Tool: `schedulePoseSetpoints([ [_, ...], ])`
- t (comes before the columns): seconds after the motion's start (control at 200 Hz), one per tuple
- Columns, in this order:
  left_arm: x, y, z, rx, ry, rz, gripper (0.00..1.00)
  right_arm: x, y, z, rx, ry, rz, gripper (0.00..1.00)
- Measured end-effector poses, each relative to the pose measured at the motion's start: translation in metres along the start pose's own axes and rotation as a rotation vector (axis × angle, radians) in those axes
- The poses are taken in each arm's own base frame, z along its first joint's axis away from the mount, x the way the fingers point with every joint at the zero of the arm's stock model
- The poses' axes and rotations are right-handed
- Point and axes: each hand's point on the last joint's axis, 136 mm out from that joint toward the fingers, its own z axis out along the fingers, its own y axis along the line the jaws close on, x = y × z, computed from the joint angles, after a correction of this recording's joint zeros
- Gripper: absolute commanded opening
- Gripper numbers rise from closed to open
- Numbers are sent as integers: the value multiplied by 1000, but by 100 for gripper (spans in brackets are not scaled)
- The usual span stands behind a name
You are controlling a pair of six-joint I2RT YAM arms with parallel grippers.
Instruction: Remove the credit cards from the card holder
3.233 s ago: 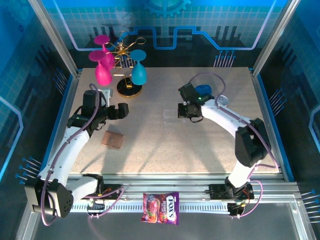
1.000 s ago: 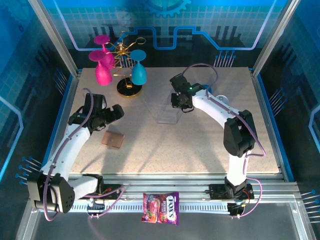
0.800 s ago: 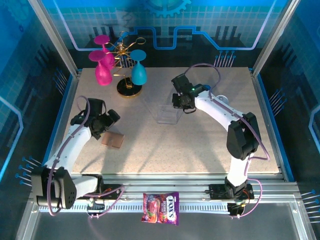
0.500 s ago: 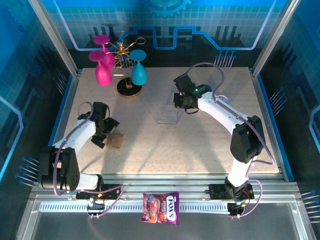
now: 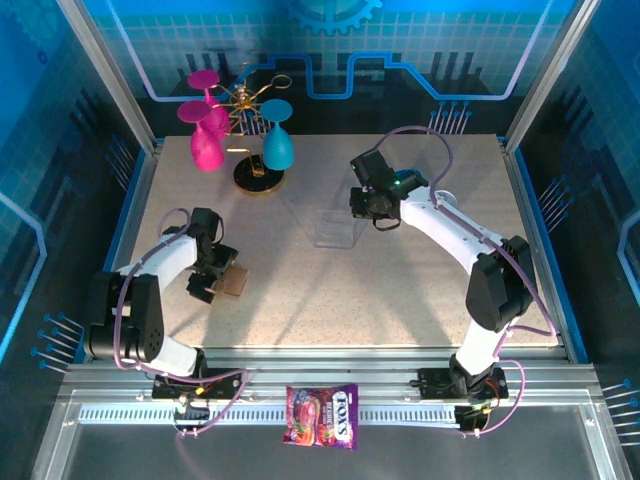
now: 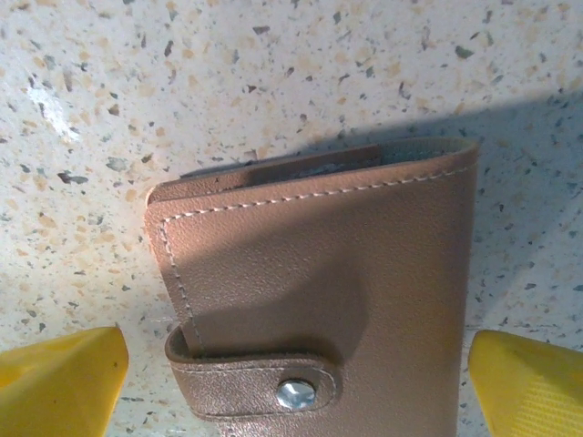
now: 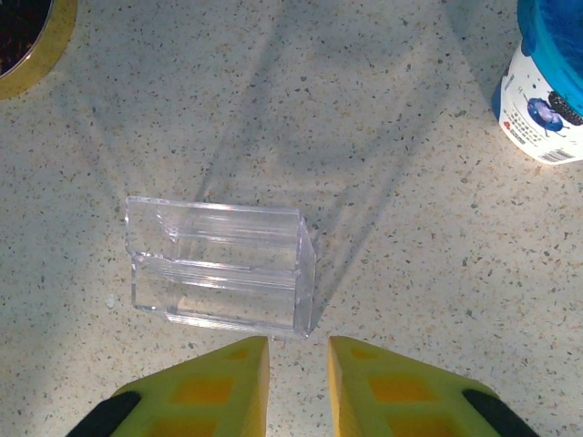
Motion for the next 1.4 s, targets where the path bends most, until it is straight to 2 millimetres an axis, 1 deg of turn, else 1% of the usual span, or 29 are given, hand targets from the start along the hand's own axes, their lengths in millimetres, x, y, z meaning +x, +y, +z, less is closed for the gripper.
schedulePoseSetpoints([
  [0.085,1,0,4,0,5,-10,90,-1,0,-1,0,-4,1,25],
  [0.185,2,-4,7,16,14,-20,85,-1,-1,-3,0,-6,1,25],
  [0.385,3,-6,8,25,20,-15,74,-1,-2,-7,2,-16,2,25],
  [0.425,4,-7,8,26,21,-10,73,-2,-2,-8,0,-18,2,25],
  [0.465,5,-7,8,25,21,-2,74,-2,-2,-9,-2,-20,3,25],
  [0.555,9,-9,8,27,23,36,86,-2,-2,-11,-3,-23,3,25],
  [0.59,11,-9,8,26,25,48,89,-2,-2,-11,-3,-23,3,25],
  [0.775,14,-8,8,21,27,70,97,1,-4,-11,0,-18,2,25],
  [0.986,14,-8,7,18,29,56,99,0,-5,-16,-3,-28,3,25],
  [1.201,13,-21,-2,47,20,42,98,1,-6,-18,-1,-32,3,25],
  [1.396,17,-25,-1,30,28,37,99,5,-9,-15,6,-22,1,25],
])
